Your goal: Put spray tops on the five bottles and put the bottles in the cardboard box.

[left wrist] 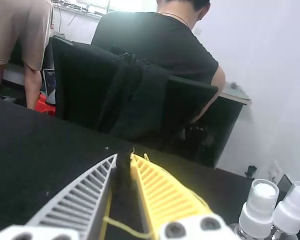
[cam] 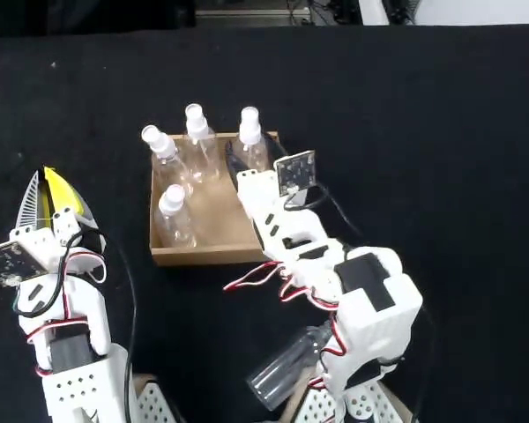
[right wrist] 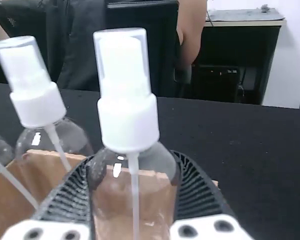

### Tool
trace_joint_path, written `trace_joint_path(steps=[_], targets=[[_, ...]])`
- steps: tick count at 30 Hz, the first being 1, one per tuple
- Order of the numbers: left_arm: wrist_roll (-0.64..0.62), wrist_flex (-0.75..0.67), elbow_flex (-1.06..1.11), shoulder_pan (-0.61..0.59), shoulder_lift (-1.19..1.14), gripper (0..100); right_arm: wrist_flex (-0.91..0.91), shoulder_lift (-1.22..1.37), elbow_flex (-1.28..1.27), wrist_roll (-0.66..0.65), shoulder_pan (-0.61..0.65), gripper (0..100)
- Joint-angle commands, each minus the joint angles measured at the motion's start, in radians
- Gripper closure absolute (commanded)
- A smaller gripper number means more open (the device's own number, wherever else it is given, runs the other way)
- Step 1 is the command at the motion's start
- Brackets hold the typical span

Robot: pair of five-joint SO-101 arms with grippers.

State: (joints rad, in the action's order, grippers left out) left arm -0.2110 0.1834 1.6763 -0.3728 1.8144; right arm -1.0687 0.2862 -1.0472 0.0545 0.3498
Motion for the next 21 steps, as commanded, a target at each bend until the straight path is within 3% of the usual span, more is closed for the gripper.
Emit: trace_joint_path(steps=[1, 12, 21], targets=[[-0.002, 0.005, 0.022, -0.012, 0.011, 97, 0.006, -0.001, 0.051, 0.003, -0.005, 98.6], [-0.002, 0.005, 0.022, -0.012, 0.011, 97, 0.118, -0.001, 0.079, 0.003, 0.0, 98.6], [0.0, 0.005, 0.022, -0.013, 0.011, 97, 0.092, -0.001, 0.071, 0.003, -0.002, 98.6]])
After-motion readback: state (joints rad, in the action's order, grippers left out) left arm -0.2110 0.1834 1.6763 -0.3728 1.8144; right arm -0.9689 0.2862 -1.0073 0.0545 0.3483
